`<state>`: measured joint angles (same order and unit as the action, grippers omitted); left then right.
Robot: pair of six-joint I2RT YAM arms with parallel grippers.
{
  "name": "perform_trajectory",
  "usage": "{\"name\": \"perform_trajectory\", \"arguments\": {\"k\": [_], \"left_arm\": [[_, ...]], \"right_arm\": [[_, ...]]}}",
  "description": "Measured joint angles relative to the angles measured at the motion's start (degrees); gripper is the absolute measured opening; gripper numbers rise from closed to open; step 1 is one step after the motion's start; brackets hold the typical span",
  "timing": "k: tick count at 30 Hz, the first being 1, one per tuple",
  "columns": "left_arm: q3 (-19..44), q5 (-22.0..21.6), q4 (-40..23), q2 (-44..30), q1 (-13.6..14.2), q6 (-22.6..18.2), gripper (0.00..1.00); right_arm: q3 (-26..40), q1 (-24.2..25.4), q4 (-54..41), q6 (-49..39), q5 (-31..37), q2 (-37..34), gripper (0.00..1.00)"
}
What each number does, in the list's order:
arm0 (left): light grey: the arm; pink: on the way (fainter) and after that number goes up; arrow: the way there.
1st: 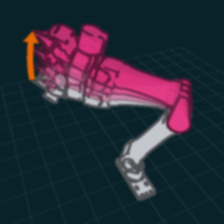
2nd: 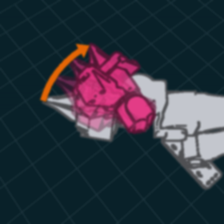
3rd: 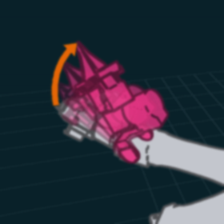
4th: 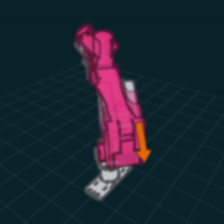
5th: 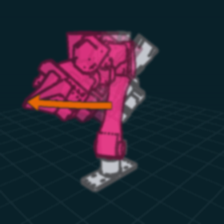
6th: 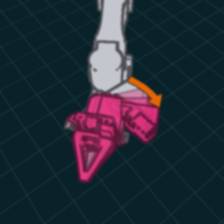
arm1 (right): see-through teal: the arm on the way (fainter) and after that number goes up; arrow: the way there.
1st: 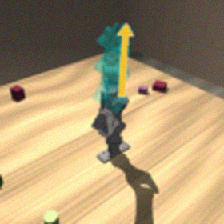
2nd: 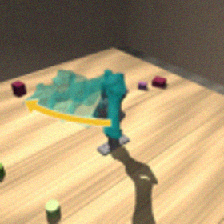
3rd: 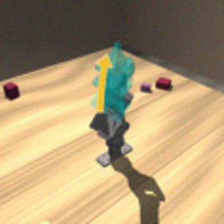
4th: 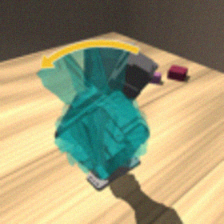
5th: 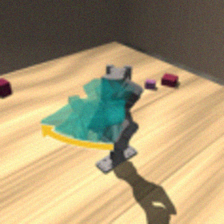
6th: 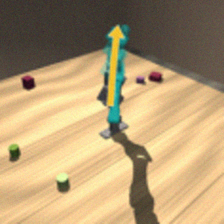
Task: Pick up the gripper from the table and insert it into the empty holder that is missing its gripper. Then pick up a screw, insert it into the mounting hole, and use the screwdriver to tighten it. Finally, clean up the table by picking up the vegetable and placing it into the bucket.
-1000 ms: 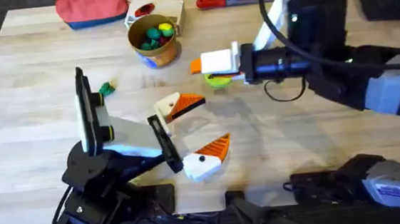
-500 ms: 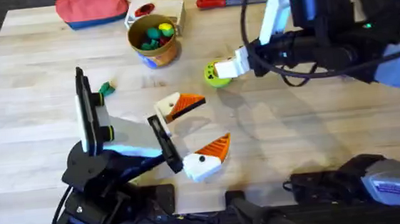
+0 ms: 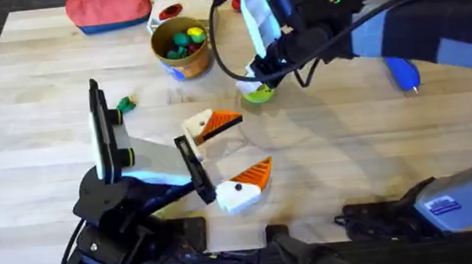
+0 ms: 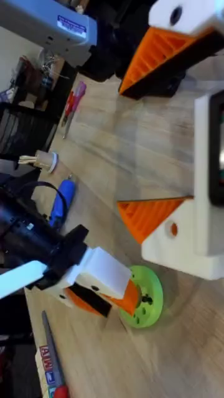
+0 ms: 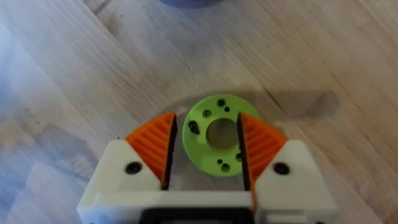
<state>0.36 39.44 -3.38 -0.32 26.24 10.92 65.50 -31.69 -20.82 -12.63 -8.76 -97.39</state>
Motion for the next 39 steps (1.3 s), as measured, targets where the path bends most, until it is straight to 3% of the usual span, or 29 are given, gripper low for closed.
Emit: {"name": "perform_trajectory", "arguments": {"k": [20,27,30,39], "left_arm": [[0.0,0.0,0.0,0.0,0.0,0.0,0.986],[0.0,0.0,0.0,0.0,0.0,0.0,0.986],[0.0,0.0,0.0,0.0,0.0,0.0,0.986],[0.0,0.0,0.0,0.0,0.0,0.0,0.986]], "right_arm": [[0.3,-3.4,-2.5,-1.6,2.8,-5.7,0.312],[0.4,-3.4,-1.6,-1.6,3.0,-5.7,0.309],[0.6,-3.4,-2.0,-1.6,3.0,-5.7,0.401],[5.8,-3.4,-4.5,-1.1,2.9,-5.7,0.411]]}}
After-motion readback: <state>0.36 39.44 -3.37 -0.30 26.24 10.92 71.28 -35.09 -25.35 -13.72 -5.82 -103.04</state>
